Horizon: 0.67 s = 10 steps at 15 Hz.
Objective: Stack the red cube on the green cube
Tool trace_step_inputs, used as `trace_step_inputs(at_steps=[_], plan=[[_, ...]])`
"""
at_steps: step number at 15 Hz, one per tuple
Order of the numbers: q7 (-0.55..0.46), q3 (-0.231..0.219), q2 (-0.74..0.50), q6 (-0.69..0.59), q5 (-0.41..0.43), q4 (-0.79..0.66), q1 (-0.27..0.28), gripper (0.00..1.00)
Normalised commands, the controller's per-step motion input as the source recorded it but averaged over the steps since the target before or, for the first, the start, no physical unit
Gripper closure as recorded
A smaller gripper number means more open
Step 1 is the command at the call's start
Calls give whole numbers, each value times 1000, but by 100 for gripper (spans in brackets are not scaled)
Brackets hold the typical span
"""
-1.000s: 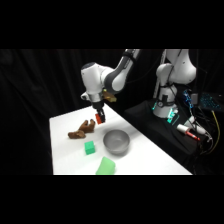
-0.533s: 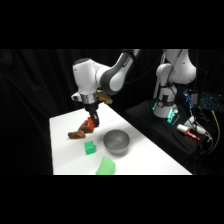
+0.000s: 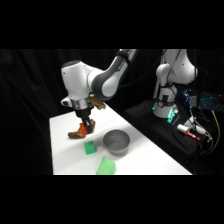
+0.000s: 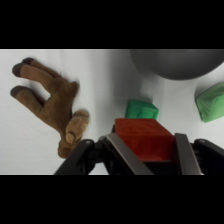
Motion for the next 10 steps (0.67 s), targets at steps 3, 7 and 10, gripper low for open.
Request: trace_step_inputs(at_steps=[3,7,10], plan=[[-136,33,287,-87,44,380,13,68],[-140,21,285,-60,49,360,6,68],[-159,27,257,-53,77,306,-22,68]])
